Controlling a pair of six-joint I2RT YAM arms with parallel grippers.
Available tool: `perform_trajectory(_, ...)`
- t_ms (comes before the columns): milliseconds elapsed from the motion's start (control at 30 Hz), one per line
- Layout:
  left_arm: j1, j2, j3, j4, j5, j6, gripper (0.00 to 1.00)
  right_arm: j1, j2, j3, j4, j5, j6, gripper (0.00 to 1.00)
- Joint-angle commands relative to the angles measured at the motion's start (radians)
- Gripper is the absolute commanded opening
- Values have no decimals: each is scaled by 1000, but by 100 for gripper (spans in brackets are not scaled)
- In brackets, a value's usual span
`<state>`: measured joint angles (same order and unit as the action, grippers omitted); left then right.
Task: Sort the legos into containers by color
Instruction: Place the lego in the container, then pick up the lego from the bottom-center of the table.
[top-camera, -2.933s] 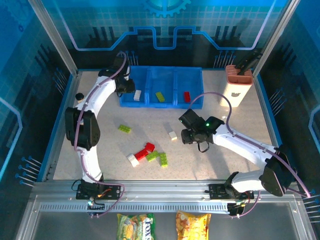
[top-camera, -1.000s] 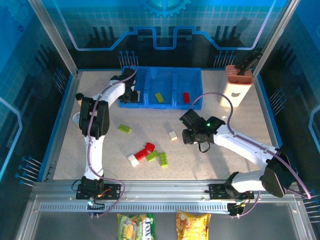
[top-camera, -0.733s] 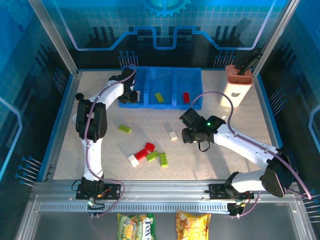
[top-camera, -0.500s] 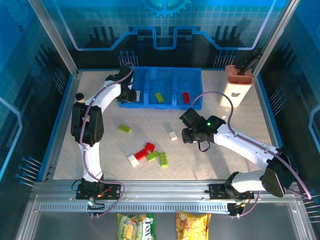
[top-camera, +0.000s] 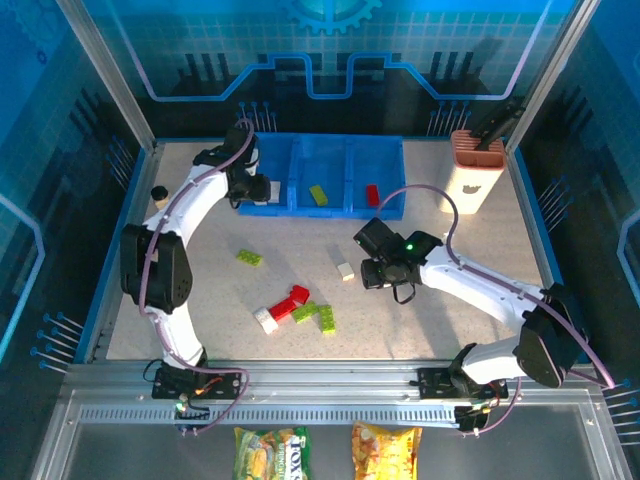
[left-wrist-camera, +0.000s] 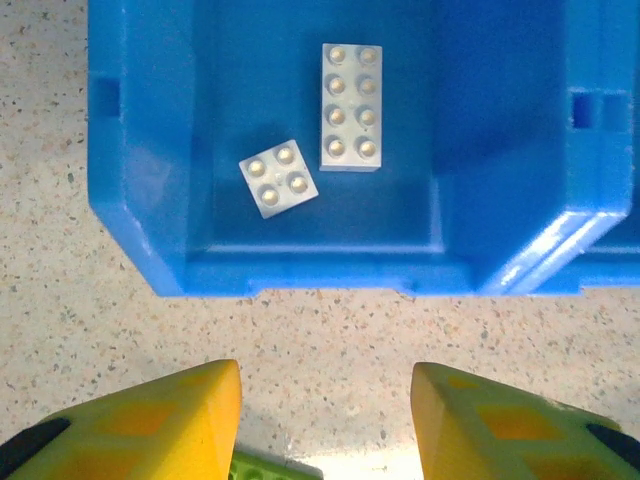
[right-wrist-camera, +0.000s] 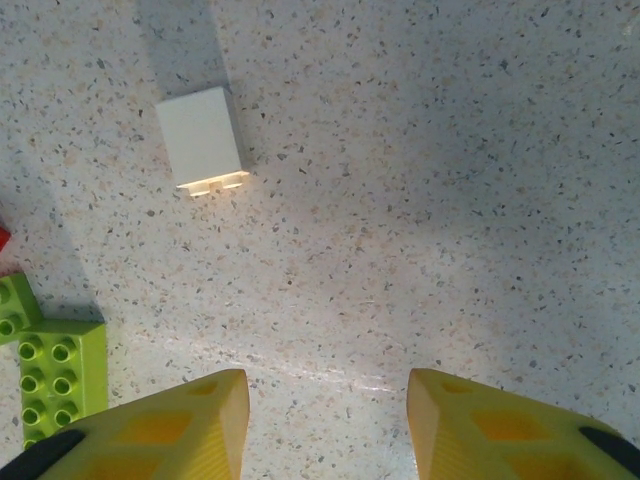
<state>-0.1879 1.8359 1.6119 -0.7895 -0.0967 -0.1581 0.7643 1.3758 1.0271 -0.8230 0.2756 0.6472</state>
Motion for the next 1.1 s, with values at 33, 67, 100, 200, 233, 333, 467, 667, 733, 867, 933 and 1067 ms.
perform_trajectory(33, -1, -86, -44, -55, 32, 5, 49, 15, 23, 22, 11, -17, -3, 46)
perform_trajectory(67, -1, -102, -56, -57, 35, 7, 49, 16, 27, 23, 14, -20, -3, 46)
perform_trajectory(100, 1, -115, -70, -59, 37, 9, 49, 16, 32, 23, 16, -22, -3, 46)
perform_trajectory(200, 10, -161, -115, -61, 52, 12, 49, 19, 50, 25, 20, -29, -4, 46)
perform_trajectory(233, 17, -176, -132, -60, 60, 11, 49, 20, 57, 27, 23, -31, -4, 46)
perform_trajectory(333, 37, -225, -176, -62, 82, 13, 49, 24, 75, 33, 27, -37, -6, 46)
perform_trajectory(467, 69, -282, -220, -57, 100, 20, 50, 33, 100, 37, 34, -46, -3, 46)
perform_trajectory(667, 107, -334, -281, -25, 109, 50, 50, 52, 150, 66, 35, -55, -4, 46)
perform_trajectory(733, 112, -350, -305, -6, 105, 66, 50, 56, 166, 76, 35, -58, -5, 46)
perform_trajectory(867, 123, -372, -351, 40, 102, 80, 49, 67, 194, 94, 33, -62, -4, 46)
perform_trajectory(933, 126, -382, -367, 64, 108, 73, 49, 74, 206, 99, 30, -64, -3, 46)
perform_trajectory(1067, 133, -387, -390, 99, 134, 68, 49, 85, 222, 99, 26, -68, 3, 46)
